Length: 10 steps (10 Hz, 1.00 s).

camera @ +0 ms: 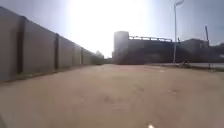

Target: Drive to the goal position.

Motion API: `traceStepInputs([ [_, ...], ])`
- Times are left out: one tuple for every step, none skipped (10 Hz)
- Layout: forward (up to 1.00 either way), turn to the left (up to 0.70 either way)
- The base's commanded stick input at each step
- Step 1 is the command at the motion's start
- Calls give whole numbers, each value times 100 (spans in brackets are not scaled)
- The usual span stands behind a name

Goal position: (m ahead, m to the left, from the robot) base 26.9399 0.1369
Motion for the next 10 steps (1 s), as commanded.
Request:
traceStepInputs([
  [100,0],
  [100,0],
  [100,0],
  [100,0],
  [100,0],
  [100,0],
  [100,0],
  [100,0],
  [100,0],
  [100,0],
])
